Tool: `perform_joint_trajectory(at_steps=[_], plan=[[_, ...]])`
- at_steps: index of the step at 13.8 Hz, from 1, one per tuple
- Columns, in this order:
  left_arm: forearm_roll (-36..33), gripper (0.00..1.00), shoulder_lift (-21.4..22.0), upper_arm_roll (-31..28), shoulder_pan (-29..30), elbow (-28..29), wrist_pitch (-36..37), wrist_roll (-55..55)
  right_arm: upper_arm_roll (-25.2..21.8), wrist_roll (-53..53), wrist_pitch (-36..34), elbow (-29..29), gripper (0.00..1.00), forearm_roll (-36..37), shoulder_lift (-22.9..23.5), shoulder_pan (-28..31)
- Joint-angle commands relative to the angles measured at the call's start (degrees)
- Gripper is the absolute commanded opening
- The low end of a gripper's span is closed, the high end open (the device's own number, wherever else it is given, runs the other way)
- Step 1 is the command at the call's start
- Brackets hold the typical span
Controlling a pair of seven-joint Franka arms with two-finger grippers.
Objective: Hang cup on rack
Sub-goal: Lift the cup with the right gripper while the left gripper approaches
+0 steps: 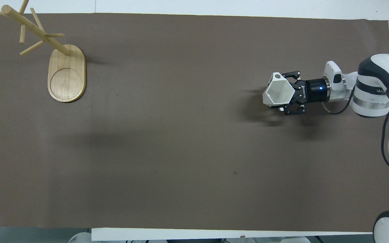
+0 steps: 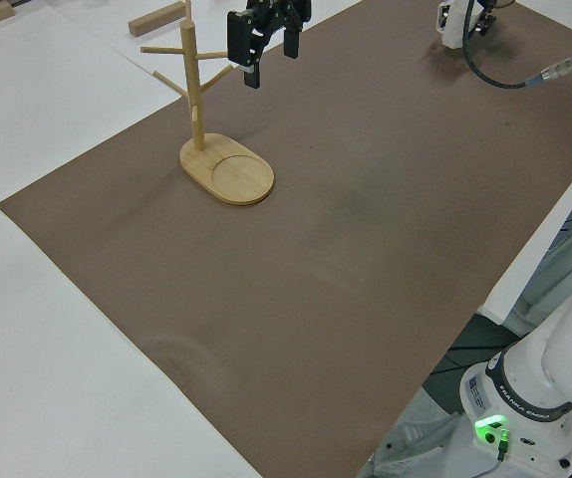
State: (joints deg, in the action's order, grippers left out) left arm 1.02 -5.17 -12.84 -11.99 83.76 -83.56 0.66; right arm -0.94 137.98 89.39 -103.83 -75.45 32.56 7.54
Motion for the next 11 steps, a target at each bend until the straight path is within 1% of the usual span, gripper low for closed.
perform_joint_trajectory(at_steps=[1,3,6,8,10,11], plan=[[-1.3,1.00,1.5,0.0,-6.8,1.7,-0.6,-10.2,-0.2,-2.7,6.7,-3.6,0.21,-8.3,-3.0,-6.1],[-1.0,1.00,1.4,0.2,-11.3,1.9,-4.0,-17.7,-0.2,-2.6,11.0,-4.2,0.21,-14.4,-2.9,-10.9],[-0.6,1.00,-0.1,0.2,-18.7,3.2,-10.2,-27.5,-0.2,-2.8,18.1,-5.4,0.21,-25.0,-3.0,-19.0],[-0.5,1.00,-3.4,0.1,-23.1,2.7,-16.6,-36.2,-0.2,-3.8,21.7,-5.5,0.21,-31.0,-3.1,-24.5],[0.3,1.00,-5.7,0.2,-24.8,2.2,-18.9,-38.2,-0.2,-7.2,26.6,-5.0,0.15,-33.3,-4.5,-29.8],[2.0,1.00,-6.8,0.2,-25.4,2.5,-20.6,-38.5,-0.2,-8.2,30.0,-4.6,0.15,-33.3,-5.7,-32.0]])
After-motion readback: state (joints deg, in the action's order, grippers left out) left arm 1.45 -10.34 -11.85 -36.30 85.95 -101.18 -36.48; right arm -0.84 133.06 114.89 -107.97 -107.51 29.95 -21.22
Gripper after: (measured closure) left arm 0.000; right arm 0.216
